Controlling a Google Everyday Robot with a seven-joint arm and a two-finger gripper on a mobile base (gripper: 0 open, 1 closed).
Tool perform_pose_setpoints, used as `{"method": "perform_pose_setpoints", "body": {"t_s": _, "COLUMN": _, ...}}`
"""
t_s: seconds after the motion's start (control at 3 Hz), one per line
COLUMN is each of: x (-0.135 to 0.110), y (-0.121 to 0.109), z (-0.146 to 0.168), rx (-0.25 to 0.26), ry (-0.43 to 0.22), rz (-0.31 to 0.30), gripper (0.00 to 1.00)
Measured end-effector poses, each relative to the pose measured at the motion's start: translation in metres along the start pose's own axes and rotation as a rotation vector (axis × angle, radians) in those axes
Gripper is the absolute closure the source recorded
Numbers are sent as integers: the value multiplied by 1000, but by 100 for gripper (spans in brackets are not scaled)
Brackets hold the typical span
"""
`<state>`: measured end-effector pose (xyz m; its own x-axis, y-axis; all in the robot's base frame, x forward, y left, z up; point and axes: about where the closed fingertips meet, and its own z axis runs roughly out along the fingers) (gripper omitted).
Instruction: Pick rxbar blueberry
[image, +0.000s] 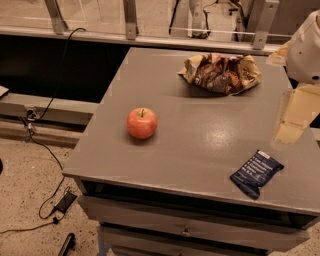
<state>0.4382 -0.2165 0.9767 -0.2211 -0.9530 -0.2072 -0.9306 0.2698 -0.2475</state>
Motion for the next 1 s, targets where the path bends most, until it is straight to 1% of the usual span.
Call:
{"method": "perform_pose_setpoints", "body": {"t_s": 0.33, "x": 0, "y": 0, "z": 0, "rx": 0, "ry": 0, "rz": 0, "gripper": 0}}
{"method": "perform_pose_setpoints", "body": {"t_s": 0.67, "x": 4, "y": -1, "z": 5, "rx": 13, "ry": -15, "rz": -52, "gripper": 0}}
{"method": "perform_pose_setpoints", "body": {"t_s": 1.0, "x": 26, "y": 0, "z": 23, "rx": 53, "ry": -90, "rz": -118, "gripper": 0}}
